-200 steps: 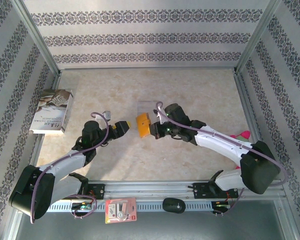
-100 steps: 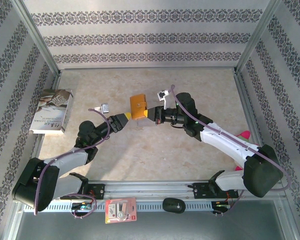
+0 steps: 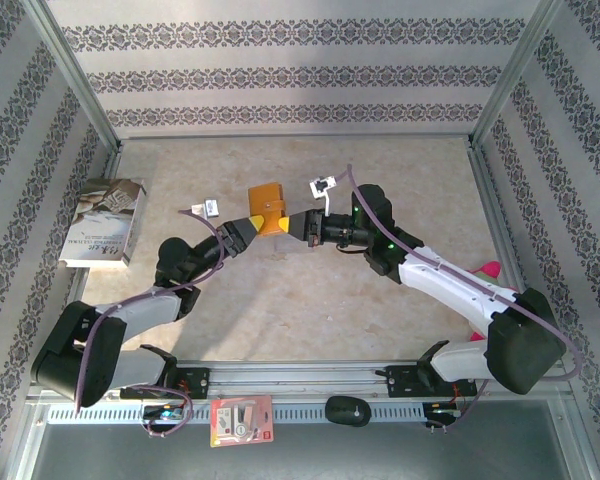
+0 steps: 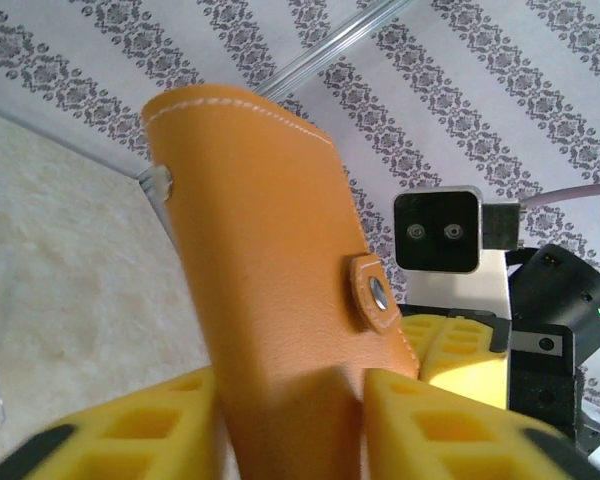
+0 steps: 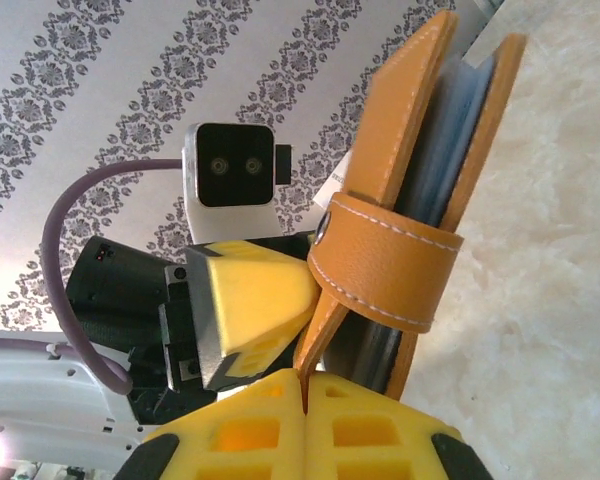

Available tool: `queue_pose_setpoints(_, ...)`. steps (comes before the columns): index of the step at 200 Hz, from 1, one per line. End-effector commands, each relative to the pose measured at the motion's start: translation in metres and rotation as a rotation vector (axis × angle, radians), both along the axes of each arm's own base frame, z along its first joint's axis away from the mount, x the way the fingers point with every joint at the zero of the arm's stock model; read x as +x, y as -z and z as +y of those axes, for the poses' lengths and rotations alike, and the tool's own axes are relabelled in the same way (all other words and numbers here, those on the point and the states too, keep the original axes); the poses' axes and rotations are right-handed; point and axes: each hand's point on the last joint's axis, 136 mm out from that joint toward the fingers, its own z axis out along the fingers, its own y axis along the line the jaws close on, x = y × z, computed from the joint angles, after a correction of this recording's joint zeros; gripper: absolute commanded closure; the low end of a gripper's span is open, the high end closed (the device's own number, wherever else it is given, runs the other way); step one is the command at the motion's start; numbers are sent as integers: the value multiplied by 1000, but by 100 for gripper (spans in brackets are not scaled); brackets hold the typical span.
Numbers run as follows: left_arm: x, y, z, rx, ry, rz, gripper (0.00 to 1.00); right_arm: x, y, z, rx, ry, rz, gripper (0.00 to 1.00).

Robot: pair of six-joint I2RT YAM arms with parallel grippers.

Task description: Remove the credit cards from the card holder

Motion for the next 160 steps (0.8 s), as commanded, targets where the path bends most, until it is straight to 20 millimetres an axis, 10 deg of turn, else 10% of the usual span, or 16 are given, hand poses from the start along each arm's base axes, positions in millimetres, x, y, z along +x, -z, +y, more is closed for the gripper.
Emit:
queue_pose_setpoints(1,-11,-27,-9,-38,56,-101,77,-5,1,4,19,-22,-6,100)
queue_pose_setpoints(23,-10,-25,-10,-33,52,-82,93,7,16,-6,-59,51,31,100)
queue_pose_setpoints(55,-6,-9,-17,101,-3,-11,100,29,36,-41,-285,265,60,54)
queue_pose_setpoints(85,0,24,-9,363,-173,114,100,39,30,-72,-377,442,35,46)
queue_pose_setpoints(160,-3,30,-20,563,-345,145,100,36,22,-21,-430,406,15,40)
